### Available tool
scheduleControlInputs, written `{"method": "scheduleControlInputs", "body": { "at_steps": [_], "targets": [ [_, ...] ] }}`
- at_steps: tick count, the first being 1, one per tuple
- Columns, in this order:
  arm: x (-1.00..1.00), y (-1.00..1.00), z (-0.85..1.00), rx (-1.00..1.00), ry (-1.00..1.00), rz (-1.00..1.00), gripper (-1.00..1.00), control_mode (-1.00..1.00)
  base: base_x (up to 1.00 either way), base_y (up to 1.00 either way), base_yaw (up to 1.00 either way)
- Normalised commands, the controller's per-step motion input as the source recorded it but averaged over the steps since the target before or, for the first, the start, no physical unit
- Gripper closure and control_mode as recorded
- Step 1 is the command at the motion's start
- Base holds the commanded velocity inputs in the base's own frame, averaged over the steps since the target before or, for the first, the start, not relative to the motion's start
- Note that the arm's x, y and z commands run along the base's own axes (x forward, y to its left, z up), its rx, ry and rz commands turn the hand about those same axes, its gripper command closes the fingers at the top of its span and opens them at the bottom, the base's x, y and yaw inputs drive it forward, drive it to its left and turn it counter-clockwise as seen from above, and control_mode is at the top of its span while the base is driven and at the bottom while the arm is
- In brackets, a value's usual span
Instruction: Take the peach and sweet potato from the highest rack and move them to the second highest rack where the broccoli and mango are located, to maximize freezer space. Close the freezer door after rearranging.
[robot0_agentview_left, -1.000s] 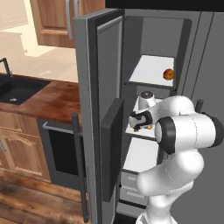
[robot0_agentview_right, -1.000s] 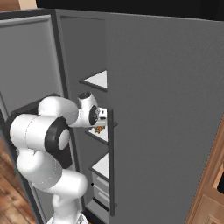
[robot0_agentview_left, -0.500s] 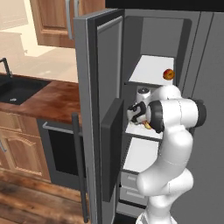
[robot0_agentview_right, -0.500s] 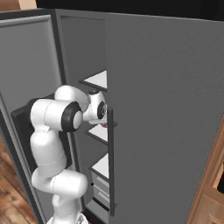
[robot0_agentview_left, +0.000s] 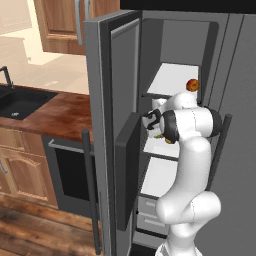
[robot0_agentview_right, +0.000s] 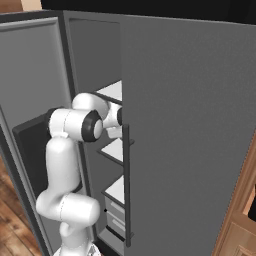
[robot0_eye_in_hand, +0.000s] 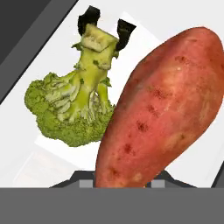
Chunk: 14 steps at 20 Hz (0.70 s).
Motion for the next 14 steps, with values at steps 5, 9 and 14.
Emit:
{"method": "scheduleControlInputs", "body": {
  "at_steps": [5,9,14],
  "targets": [
    [-0.02,0.00,-0.47,-0.03,0.00,0.00,-1.00,-1.00,0.00,0.00,0.00],
    [-0.30,0.09,-0.14,0.00,0.00,0.00,-1.00,-1.00,0.00,0.00,0.00],
    [-0.55,0.12,0.01,0.00,0.00,0.00,-1.00,-1.00,0.00,0.00,0.00]
  ]
}}
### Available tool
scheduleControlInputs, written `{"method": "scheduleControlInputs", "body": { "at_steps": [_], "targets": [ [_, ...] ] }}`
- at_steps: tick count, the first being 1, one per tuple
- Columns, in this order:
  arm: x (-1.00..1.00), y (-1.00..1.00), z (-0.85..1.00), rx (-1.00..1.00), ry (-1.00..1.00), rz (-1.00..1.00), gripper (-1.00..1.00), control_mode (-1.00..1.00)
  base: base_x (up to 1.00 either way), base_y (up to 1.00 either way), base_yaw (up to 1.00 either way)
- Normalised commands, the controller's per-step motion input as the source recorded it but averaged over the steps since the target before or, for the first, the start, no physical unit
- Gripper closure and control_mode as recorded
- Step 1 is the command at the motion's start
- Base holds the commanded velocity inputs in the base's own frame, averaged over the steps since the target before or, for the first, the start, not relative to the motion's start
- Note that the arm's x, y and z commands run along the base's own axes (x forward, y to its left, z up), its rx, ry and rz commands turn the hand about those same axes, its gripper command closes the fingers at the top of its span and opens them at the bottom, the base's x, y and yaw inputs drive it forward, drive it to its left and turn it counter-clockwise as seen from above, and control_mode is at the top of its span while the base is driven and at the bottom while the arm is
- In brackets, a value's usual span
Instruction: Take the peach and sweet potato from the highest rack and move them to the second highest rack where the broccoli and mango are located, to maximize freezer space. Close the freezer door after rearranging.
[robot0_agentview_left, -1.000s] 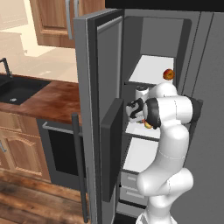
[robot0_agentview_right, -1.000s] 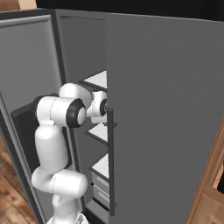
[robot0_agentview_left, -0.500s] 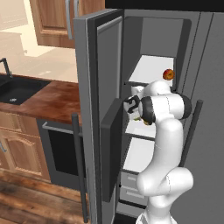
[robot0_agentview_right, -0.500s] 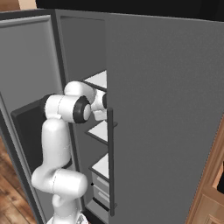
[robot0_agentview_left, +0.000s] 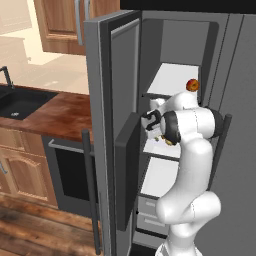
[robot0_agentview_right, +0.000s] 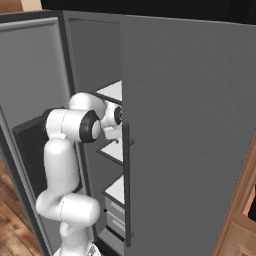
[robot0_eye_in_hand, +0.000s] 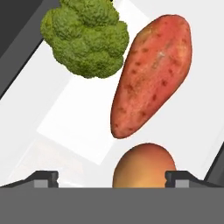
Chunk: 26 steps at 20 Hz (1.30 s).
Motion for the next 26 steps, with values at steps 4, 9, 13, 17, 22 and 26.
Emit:
{"method": "scheduleControlInputs", "body": {
  "at_steps": [4,9,13,17,22,26],
  "targets": [
    [-0.31,0.24,-0.09,0.00,0.00,0.00,-1.00,-1.00,0.00,0.00,0.00],
    [-0.33,0.08,-0.06,0.00,-0.11,0.00,-1.00,-1.00,0.00,0.00,0.00],
    [-0.76,0.02,0.14,0.00,-0.29,0.00,-1.00,-1.00,0.00,0.00,0.00],
    [-0.85,0.00,0.44,0.00,-0.20,0.00,-1.00,-1.00,0.00,0.00,0.00],
    [-0.78,0.00,0.71,0.00,-0.08,0.00,-1.00,-1.00,0.00,0.00,0.00],
    [-0.66,0.01,0.85,0.00,0.00,0.00,-1.00,-1.00,0.00,0.00,0.00]
  ]
}}
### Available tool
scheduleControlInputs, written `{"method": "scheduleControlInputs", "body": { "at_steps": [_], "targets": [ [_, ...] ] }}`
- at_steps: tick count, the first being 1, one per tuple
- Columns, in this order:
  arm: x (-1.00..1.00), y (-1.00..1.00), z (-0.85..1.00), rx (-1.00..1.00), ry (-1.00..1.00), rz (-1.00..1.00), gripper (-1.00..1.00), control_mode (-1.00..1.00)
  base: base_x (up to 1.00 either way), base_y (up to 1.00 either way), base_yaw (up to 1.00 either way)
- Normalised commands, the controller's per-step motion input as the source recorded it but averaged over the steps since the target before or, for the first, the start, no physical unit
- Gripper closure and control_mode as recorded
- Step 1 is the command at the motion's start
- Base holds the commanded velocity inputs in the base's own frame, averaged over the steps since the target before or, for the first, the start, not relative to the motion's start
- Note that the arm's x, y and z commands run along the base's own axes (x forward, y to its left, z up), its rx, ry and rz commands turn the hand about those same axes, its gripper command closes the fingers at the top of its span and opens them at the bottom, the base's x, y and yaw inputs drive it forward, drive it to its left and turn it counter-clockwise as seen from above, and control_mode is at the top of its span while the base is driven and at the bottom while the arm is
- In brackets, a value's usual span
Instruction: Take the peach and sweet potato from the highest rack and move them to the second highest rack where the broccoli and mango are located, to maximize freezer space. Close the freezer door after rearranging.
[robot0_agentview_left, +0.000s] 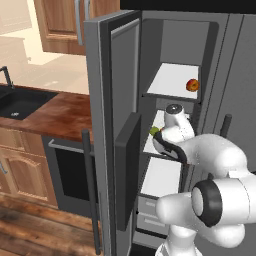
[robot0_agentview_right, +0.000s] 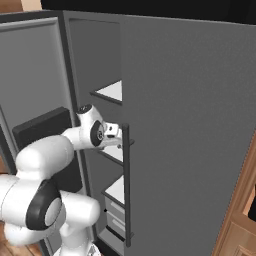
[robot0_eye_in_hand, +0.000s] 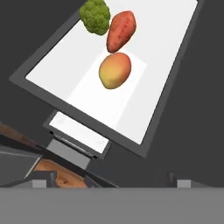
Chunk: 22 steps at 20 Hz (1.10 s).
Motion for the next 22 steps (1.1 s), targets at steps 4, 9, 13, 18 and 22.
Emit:
{"method": "scheduleControlInputs", "body": {
  "at_steps": [4,9,13,18,22],
  "targets": [
    [-0.48,0.07,1.00,0.07,0.02,0.00,-1.00,-1.00,0.00,0.00,0.00],
    [-0.37,0.18,0.99,0.17,0.04,-0.18,-1.00,-1.00,0.00,0.00,0.00],
    [-0.38,0.17,0.87,0.23,0.00,-0.39,-1.00,-1.00,0.00,0.00,0.00],
    [-0.19,0.06,0.86,0.12,0.00,-0.41,-1.00,-1.00,0.00,0.00,0.00],
    [0.00,0.00,0.69,0.00,0.00,-0.16,-1.00,-1.00,0.00,0.00,0.00]
  ]
}}
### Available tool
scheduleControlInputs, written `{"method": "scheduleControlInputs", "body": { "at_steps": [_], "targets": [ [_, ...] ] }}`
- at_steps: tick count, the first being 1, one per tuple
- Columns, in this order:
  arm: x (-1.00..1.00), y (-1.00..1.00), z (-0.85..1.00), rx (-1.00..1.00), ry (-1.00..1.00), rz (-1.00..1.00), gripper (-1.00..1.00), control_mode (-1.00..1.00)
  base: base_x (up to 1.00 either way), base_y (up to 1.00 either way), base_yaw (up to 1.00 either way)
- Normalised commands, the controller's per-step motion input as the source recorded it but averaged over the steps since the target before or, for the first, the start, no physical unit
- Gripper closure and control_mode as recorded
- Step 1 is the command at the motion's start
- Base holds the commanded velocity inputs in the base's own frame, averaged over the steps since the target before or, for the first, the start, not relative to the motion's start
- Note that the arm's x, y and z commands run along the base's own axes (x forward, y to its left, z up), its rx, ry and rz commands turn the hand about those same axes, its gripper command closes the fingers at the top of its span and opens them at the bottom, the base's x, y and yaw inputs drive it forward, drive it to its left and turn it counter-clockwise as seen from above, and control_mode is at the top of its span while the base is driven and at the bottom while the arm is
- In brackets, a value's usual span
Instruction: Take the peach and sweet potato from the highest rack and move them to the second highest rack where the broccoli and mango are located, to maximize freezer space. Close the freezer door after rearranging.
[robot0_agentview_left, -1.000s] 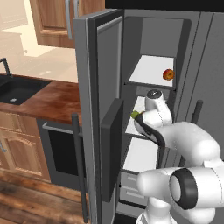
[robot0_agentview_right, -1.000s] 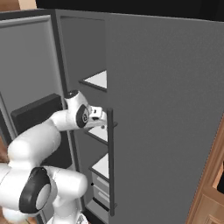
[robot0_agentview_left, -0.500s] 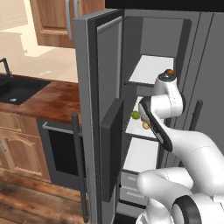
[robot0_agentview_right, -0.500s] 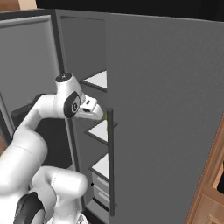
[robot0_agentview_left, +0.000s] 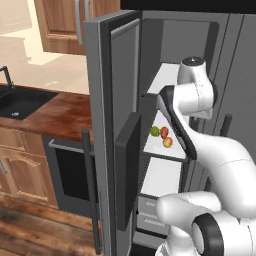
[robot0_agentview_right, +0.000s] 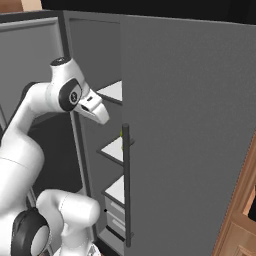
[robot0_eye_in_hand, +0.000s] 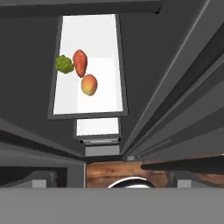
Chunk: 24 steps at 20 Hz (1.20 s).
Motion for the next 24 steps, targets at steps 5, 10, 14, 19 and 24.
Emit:
{"method": "scheduleControlInputs", "body": {
  "at_steps": [5,10,14,19,24],
  "targets": [
    [0.00,0.00,0.59,-0.04,0.00,-0.02,-1.00,-1.00,0.00,0.00,0.00],
    [0.01,-0.07,0.52,0.00,-0.01,-0.31,-1.00,-1.00,0.00,0.00,0.00],
    [0.16,-0.09,0.29,0.00,-0.12,-0.45,-1.00,-1.00,0.00,0.00,0.00],
    [0.30,-0.10,0.15,0.00,-0.20,-0.45,-1.00,-1.00,0.00,0.00,0.00],
    [0.34,-0.21,0.00,0.00,-0.34,-0.26,-1.00,-1.00,0.00,0.00,0.00]
  ]
}}
